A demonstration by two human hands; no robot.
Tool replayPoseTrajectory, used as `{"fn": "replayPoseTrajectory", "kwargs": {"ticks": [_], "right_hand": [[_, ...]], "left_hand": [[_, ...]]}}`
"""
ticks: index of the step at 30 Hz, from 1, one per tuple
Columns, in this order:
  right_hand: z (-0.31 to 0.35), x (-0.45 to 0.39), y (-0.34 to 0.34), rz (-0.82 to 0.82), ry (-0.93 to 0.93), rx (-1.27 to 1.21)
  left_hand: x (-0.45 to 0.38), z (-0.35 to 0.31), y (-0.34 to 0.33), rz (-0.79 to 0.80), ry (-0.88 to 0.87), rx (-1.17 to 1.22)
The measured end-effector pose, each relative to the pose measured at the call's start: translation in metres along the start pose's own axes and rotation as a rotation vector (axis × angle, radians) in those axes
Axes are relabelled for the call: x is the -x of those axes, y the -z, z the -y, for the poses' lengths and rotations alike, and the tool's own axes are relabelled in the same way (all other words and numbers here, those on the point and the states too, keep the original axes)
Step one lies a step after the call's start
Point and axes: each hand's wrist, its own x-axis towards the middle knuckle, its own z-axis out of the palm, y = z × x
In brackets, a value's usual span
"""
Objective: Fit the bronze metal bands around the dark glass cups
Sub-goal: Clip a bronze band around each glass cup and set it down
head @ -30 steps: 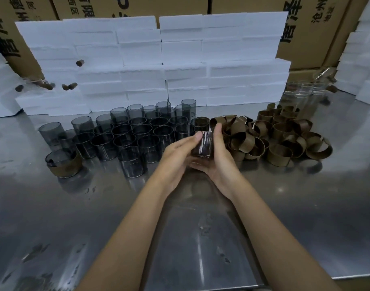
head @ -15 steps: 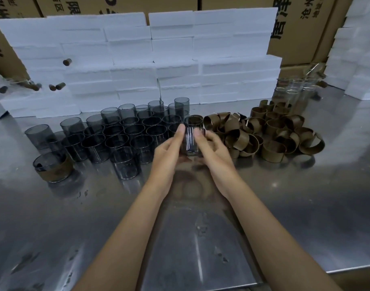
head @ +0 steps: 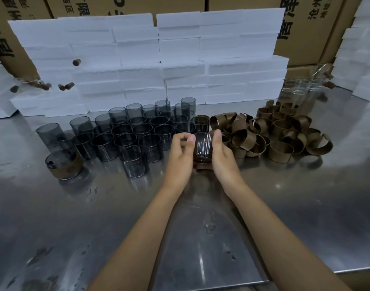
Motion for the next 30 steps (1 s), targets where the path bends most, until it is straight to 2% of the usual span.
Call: {"fn": "replayPoseTrajectory", "kwargs": {"ticks": [7,9,12,15,21,24,30], "right_hand": [[-0.004,0.000,0.004,-0.089,0.134,0.140],[-0.003,0.001,0.003,-0.078,0.135,0.089],[0.000,0.002,0.002,0.028,0.062,-0.037],[0.002,0.004,0.001,0.133,0.045,-0.038],[0.008,0.010,0.001,0.129,0.098,-0.019],[0.008,0.010,-0.003,0.084,0.118,0.023],[0.003,0.007,-0.002,0.014,0.129,0.105]], "left_hand": [[0.003,-0.007,0.003,-0.120,0.168,0.132],[0.002,-0.009,0.005,-0.140,0.221,0.217],[0.004,-0.012,0.005,-0.016,0.263,0.297],[0.009,-0.014,-0.003,0.130,0.224,0.269],[0.005,-0.004,0.000,0.178,0.168,0.122],[0.004,-0.001,0.000,0.153,0.135,0.087],[0.001,-0.003,0.002,-0.016,0.042,0.078]]}}
